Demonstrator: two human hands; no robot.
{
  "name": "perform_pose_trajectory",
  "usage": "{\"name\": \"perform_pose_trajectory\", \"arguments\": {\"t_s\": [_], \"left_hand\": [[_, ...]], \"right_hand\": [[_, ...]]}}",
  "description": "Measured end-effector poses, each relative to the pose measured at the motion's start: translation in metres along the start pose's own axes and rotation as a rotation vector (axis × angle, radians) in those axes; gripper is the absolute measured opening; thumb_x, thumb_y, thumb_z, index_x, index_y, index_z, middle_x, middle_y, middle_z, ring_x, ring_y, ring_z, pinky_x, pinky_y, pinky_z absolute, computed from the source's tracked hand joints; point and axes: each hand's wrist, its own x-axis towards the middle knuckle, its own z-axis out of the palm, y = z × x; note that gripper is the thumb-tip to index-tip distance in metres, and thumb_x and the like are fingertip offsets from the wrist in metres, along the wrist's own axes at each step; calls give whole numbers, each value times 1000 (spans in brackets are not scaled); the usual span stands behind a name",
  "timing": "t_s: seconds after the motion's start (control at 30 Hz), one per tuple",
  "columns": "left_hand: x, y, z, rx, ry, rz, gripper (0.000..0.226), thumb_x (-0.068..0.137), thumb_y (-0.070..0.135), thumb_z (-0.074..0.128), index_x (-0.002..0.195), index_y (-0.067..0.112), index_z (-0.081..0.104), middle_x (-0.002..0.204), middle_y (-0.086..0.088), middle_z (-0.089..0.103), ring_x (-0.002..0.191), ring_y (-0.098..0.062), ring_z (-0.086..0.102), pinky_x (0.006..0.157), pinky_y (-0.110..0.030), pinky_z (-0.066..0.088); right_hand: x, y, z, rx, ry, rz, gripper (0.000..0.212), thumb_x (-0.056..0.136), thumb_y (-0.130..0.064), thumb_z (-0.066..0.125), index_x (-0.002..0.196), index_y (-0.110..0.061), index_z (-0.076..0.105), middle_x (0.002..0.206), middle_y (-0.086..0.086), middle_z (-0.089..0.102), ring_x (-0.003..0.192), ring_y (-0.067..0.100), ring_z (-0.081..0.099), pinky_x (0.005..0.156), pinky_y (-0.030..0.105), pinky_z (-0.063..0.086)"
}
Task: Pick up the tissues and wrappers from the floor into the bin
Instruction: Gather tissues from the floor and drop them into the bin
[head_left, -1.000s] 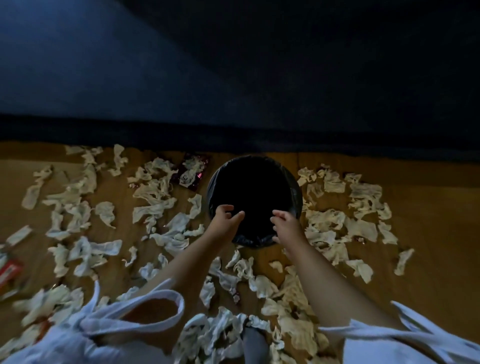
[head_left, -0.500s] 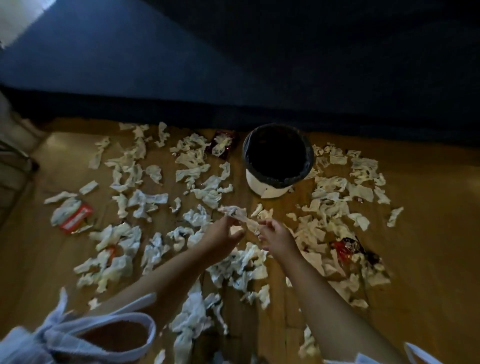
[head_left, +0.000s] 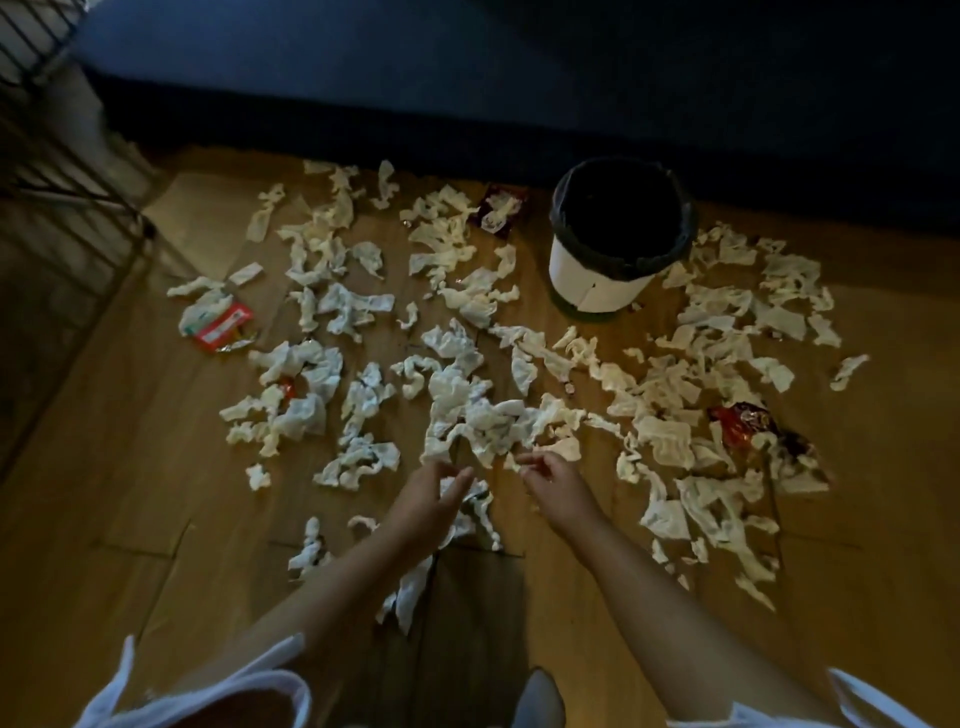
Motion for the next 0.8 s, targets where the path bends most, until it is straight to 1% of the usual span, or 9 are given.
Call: {"name": "perform_pose_trajectory", "arguments": {"t_s": [0.1, 0.17, 0.2, 0.3, 0.37, 0.47, 0.6, 0.7, 0.8], "left_hand": [[2, -46, -3, -7, -8, 7, 41, 93, 43, 44, 119, 13, 51, 119, -7, 54, 97, -13, 54, 73, -22, 44], [16, -78, -9, 4, 7, 53, 42, 91, 46, 43, 117, 14, 52, 117, -7, 56, 96, -14, 55, 76, -25, 48], [25, -97, -10, 4, 22, 70, 40, 92, 45, 42, 114, 13, 53, 113, -7, 57, 96, -15, 55, 81, -30, 49], [62, -162, -3, 31, 65, 106, 24, 95, 36, 42, 101, 14, 52, 97, -5, 54, 91, -18, 53, 85, -39, 48], [98, -215, 9, 55, 106, 127, 31, 94, 37, 43, 108, 12, 54, 103, -5, 55, 96, -18, 54, 88, -39, 49], [152, -292, 30, 84, 114, 144, 35, 93, 39, 44, 115, 12, 53, 111, -6, 54, 100, -20, 55, 89, -43, 50], [205, -354, 42, 210, 124, 279, 37, 93, 44, 41, 118, 20, 51, 114, 5, 48, 107, -12, 49, 93, -33, 46], [222, -373, 36, 283, 114, 338, 37, 93, 43, 42, 121, 20, 50, 115, 7, 46, 106, -9, 47, 89, -26, 44], [220, -387, 26, 302, 119, 351, 39, 92, 42, 45, 125, 22, 46, 130, 1, 44, 112, -9, 46, 84, -20, 42]], "right_hand": [[9, 25, 40, -51, -23, -21, 25, 94, -16, 47, 117, -11, 56, 116, 9, 59, 101, 18, 54, 74, 24, 44], [30, 41, 70, -110, -36, -77, 27, 94, -16, 47, 119, -10, 56, 117, 9, 59, 98, 16, 54, 64, 16, 42], [45, 52, 85, -149, -48, -110, 27, 94, -16, 48, 120, -10, 55, 116, 9, 59, 98, 16, 55, 64, 14, 43], [100, 95, 124, -265, -25, -197, 28, 93, -17, 50, 120, -13, 55, 112, 8, 61, 95, 17, 58, 72, 25, 50], [143, 132, 147, -339, 1, -247, 28, 92, -20, 51, 119, -16, 55, 111, 5, 61, 96, 17, 58, 78, 33, 53], [204, 185, 171, -411, -26, -336, 27, 92, -18, 51, 119, -15, 55, 106, 0, 57, 95, 16, 56, 75, 28, 49], [266, 244, 189, -498, -31, -509, 25, 92, -19, 53, 116, -13, 55, 113, 6, 56, 103, 20, 56, 85, 27, 45], [280, 277, 196, -658, -42, -633, 42, 90, -27, 56, 129, -18, 45, 127, 5, 49, 113, 16, 49, 92, 28, 42], [280, 286, 199, -831, -127, -658, 59, 85, -42, 59, 137, -29, 34, 143, 0, 36, 131, 17, 36, 105, 41, 39]]}}
